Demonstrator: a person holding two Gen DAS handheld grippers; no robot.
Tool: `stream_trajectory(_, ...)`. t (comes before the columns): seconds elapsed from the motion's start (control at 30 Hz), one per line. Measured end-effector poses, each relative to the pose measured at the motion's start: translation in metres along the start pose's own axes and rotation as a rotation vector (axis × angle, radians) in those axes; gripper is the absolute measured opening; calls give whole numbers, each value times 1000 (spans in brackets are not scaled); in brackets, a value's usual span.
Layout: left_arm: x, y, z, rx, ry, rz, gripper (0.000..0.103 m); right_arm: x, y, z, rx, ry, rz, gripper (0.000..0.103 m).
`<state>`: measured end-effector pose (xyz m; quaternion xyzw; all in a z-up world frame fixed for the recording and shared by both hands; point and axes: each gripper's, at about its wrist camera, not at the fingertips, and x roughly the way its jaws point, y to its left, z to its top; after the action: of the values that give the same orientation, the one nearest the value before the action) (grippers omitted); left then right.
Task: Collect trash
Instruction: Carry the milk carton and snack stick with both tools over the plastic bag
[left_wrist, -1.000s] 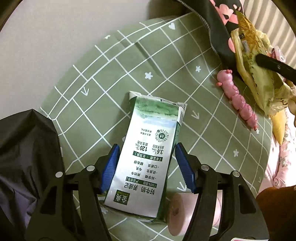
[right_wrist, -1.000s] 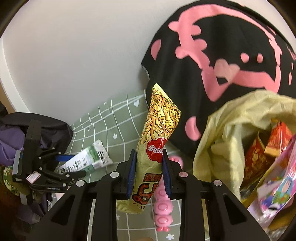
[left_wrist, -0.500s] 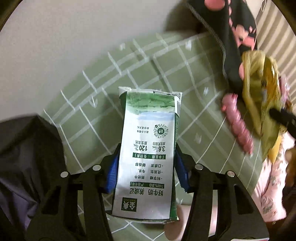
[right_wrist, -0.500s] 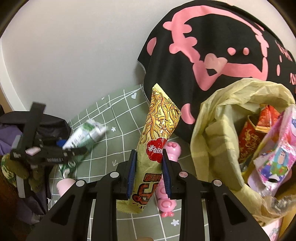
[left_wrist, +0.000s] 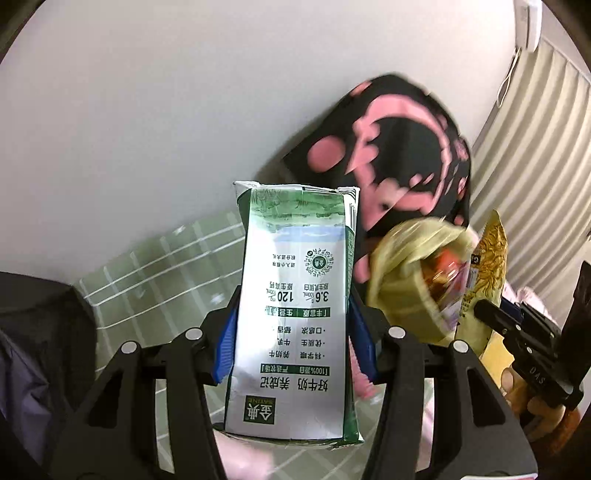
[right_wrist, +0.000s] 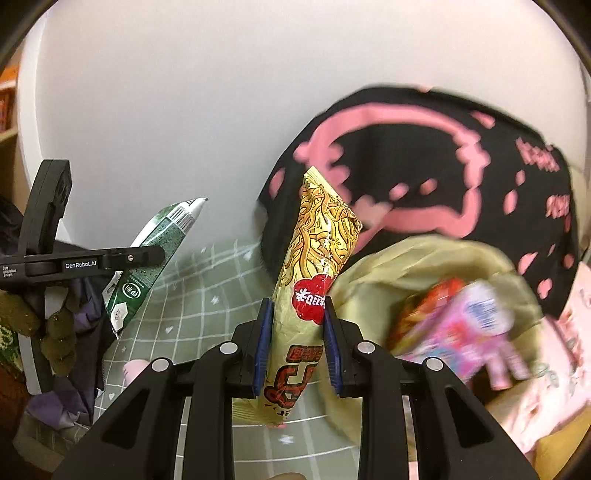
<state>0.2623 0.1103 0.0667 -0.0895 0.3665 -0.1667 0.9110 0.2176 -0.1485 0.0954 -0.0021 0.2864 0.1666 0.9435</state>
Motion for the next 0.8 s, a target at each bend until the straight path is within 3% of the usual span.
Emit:
stream_trajectory(0.17, -4, -50, 8, -4, -55, -15, 49, -43, -41, 6, 8, -70, -48, 25)
stream_trajectory(0.43, 6, -127, 5, 84, -74, -68, 49, -89, -105, -2, 94, -122, -125, 25)
stream_trajectory(0.8, 57, -212, 11, 192, -37, -298, 49, -125, -165, -9, 173, -160, -265, 25)
